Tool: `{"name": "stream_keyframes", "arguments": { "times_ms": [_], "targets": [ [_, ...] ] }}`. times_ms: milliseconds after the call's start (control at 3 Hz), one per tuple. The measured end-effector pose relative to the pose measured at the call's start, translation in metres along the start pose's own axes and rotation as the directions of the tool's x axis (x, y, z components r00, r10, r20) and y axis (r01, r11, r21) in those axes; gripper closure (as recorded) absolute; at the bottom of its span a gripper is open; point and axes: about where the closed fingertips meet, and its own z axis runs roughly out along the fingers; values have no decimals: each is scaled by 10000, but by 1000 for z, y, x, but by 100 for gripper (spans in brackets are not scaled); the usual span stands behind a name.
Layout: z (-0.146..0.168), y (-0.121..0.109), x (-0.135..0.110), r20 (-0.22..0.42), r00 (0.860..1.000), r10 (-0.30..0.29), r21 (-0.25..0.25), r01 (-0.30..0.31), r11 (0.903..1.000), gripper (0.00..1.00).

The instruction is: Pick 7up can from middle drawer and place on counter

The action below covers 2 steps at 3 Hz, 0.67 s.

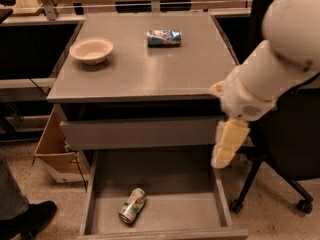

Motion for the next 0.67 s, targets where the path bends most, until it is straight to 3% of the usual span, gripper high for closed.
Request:
{"name": "stream_keyframes", "arguments": {
  "times_ms": [333,667],
  "targets": [
    [84,16,-34,994,9889,-1103,-753,1180,9902,0],
    [153,38,-60,1981,9576,-2092,-1300,2372,9627,0]
  ]
}}
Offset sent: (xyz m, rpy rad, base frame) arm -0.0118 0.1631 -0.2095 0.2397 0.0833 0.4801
